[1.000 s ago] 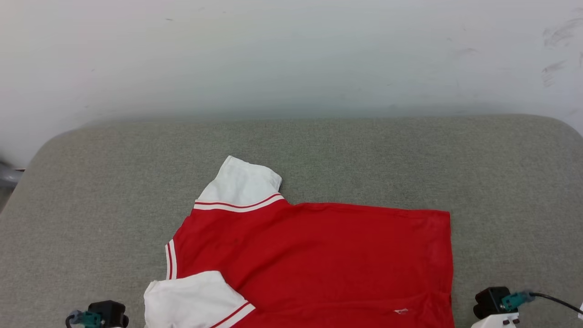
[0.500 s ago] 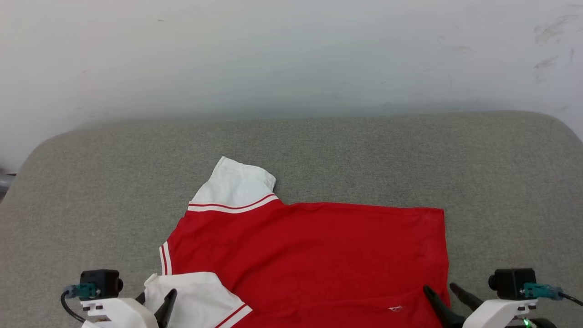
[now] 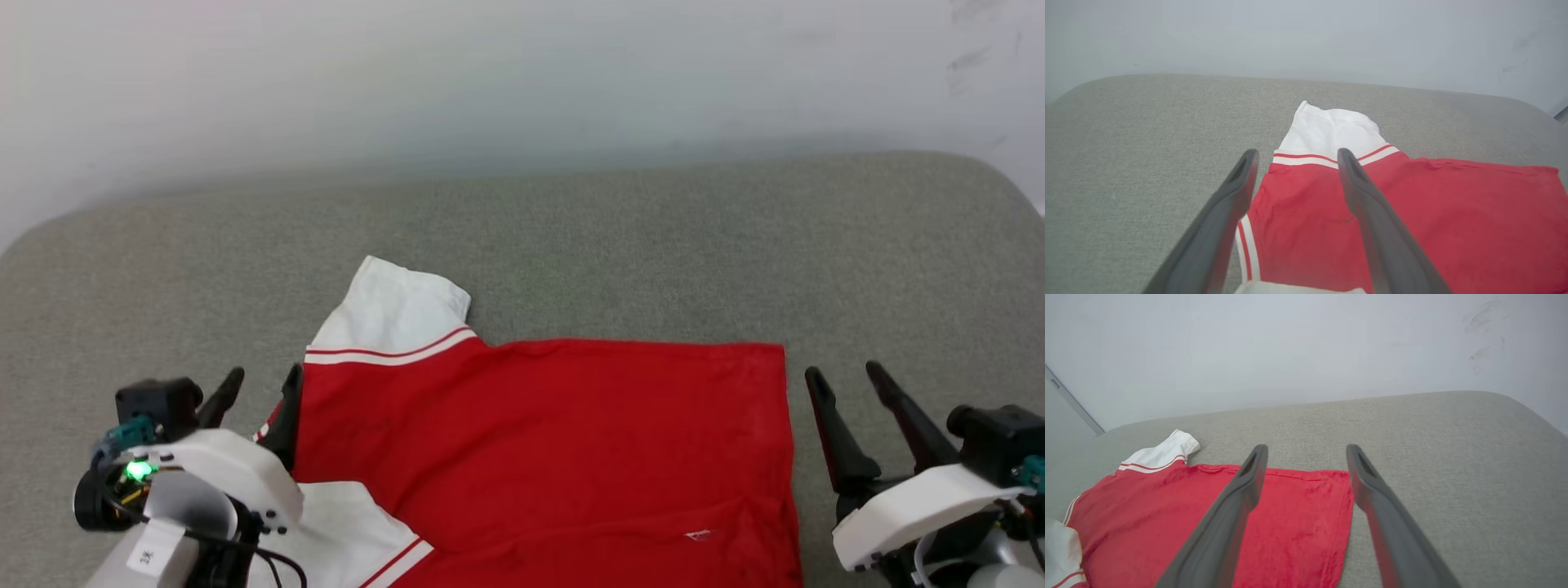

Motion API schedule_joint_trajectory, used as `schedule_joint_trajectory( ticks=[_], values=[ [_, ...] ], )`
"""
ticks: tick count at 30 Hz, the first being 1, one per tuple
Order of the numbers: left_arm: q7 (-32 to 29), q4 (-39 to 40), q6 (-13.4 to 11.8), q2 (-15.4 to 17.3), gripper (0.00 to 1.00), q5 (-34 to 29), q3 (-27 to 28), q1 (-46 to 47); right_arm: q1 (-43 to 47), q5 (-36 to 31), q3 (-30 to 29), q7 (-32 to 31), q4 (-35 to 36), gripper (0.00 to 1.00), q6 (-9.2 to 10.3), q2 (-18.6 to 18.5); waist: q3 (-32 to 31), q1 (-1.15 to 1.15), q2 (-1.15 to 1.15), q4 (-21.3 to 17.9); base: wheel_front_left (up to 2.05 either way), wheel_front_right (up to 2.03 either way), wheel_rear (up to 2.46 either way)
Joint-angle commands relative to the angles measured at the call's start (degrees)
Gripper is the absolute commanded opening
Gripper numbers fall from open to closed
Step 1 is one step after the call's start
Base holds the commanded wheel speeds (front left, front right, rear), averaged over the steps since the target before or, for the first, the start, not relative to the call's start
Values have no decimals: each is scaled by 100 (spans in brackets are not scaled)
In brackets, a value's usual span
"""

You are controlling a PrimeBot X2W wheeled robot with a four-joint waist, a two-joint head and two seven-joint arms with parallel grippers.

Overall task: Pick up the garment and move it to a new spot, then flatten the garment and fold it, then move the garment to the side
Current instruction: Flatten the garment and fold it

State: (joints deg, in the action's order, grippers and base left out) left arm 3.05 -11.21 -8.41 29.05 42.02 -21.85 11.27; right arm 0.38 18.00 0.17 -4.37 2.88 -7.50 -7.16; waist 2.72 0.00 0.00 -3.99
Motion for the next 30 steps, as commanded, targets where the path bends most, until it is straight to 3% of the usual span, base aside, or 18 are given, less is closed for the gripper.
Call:
schedule_joint_trajectory(
  ticks=[1, 6, 11, 21, 30],
  values=[
    [44, -35, 10, -18, 100, -15, 12, 108, -85, -56, -26, 36, 78, 100, 2, 40, 190, 0, 0, -93, 0, 0, 0],
    [55, -78, 17, 8, 100, -118, 61, 676, -308, -235, -112, 93, 401, 100, 2, 112, 661, 0, 0, -230, 0, 0, 0],
    [-372, -271, 258, 118, 100, -104, -11, 1484, -571, -381, -146, 93, 566, 100, 2, 151, 1177, 0, 0, -334, 0, 0, 0],
    [-2475, -1124, 1089, 482, 100, 559, -205, 3148, -949, -356, -44, 187, 504, 100, 2, 208, 1941, 0, 0, -684, 0, 0, 0],
    [-3888, -1841, 1164, 741, 100, 848, -323, 3995, -1096, -225, 64, 440, 311, 100, 3, 292, 2392, 0, 0, -987, 0, 0, 0]
  ],
)
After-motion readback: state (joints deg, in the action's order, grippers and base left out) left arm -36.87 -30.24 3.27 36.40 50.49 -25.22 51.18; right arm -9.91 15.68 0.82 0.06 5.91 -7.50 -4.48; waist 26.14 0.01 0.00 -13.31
